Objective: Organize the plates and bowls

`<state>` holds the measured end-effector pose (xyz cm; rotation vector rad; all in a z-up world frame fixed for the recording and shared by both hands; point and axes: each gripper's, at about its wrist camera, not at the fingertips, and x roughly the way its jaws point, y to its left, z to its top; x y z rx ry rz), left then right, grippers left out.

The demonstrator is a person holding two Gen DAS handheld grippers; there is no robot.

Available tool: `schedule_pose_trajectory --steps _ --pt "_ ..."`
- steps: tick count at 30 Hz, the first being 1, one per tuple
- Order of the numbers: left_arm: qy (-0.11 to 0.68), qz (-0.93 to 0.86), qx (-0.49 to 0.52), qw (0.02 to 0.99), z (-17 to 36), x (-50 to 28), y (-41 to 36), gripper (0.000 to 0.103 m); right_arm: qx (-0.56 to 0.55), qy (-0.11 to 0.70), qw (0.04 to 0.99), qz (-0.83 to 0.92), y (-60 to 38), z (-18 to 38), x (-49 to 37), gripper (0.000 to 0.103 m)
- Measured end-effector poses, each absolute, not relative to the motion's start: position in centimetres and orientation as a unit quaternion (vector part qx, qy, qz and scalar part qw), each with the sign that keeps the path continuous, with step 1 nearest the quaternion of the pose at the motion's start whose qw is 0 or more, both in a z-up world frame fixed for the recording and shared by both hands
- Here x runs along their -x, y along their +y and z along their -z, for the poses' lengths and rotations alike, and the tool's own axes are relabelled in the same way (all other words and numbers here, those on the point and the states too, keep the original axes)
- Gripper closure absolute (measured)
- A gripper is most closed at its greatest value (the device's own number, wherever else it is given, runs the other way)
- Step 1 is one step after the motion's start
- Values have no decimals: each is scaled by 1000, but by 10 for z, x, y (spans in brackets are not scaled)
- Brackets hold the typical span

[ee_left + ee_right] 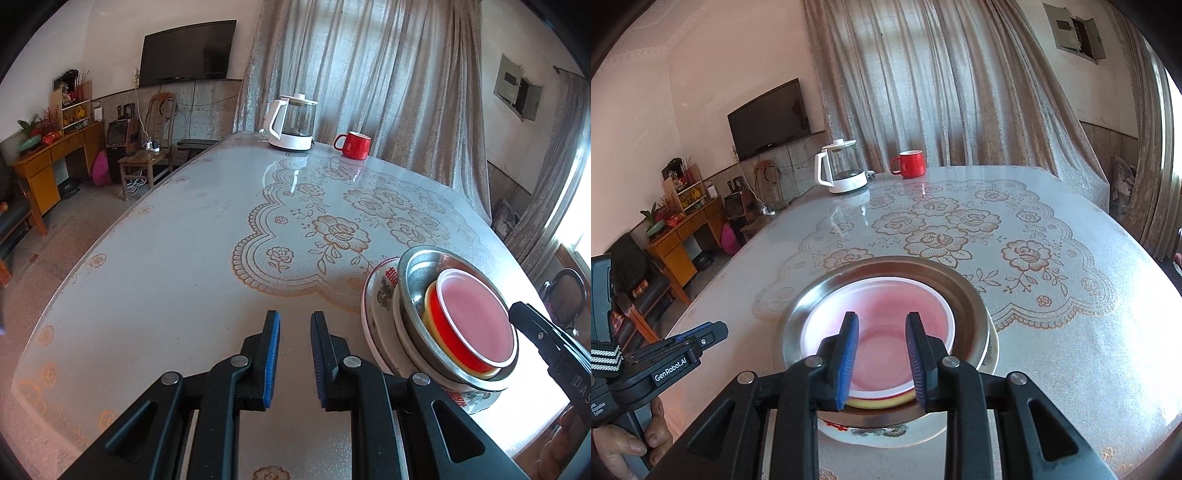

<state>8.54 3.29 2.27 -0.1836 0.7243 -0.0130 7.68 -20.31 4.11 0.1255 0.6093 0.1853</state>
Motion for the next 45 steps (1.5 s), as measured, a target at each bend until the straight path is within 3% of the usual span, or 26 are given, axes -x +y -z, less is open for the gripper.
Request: schedule_pose_trajectory --steps 18,21,30,39,43,45 --pt "345 -10 86 935 -20 -74 34 83 -33 275 959 -64 -174 -49 -77 71" --pt "341 12 82 937 -23 -65 22 74 -37 262 964 -37 -186 -54 -69 69" --pt "345 57 45 936 -20 -43 -19 67 -60 250 965 50 -230 -55 -36 62" --pt "347 57 27 936 -20 -33 -36 47 -75 283 954 65 -239 -31 -26 62" --pt "344 59 20 937 -23 -32 -40 30 -70 275 957 63 -237 -33 -22 62" --pt "341 59 20 938 -24 -31 -40 26 -68 274 957 63 -236 -33 -21 62"
